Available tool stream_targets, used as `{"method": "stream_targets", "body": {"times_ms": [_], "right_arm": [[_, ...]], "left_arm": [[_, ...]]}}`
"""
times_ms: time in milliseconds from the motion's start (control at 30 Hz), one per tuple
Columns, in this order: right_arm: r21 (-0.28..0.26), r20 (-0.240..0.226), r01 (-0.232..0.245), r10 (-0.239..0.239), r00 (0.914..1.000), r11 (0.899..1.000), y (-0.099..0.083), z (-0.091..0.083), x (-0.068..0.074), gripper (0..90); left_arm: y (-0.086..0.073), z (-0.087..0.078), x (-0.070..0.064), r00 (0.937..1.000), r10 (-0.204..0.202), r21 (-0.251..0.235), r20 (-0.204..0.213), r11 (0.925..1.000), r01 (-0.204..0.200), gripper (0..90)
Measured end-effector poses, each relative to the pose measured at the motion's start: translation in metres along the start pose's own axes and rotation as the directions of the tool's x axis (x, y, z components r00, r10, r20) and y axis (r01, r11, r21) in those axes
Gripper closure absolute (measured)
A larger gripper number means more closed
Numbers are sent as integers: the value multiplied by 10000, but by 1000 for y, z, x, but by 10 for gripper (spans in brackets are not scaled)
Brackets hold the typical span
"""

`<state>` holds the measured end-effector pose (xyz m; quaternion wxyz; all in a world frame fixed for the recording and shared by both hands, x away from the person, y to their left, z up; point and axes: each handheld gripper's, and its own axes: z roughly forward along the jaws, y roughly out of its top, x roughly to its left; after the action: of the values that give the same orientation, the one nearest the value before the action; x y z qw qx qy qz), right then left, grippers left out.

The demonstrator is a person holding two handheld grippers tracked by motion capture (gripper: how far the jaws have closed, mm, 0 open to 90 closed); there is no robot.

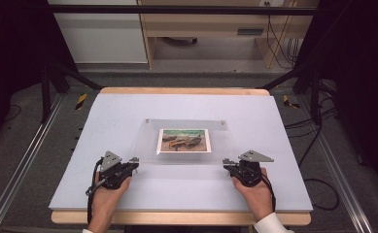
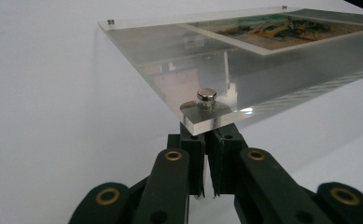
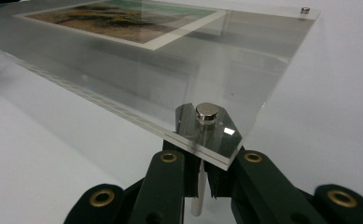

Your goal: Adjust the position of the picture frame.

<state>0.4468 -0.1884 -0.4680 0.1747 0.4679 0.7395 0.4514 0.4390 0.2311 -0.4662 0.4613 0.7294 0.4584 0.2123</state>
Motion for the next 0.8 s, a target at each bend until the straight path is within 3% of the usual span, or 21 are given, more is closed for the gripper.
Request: {"method": "stream_targets", "body": {"times_ms": [600, 767, 800], "right_arm": [[308, 49, -33, 31, 10000, 9995, -4, 2, -4, 847], [417, -47, -77, 79, 10000, 9991, -5, 2, -5, 835], [427, -67, -130, 133, 9999, 9990, -6, 1, -7, 770]], "left_arm": [[-5, 3, -5, 9998, 205, 354, -30, 9992, -204, 846], [-6, 3, -7, 9987, 500, 495, -131, 9976, -493, 833], [-6, 3, -8, 9972, 732, 588, -173, 9957, -720, 808]]}}
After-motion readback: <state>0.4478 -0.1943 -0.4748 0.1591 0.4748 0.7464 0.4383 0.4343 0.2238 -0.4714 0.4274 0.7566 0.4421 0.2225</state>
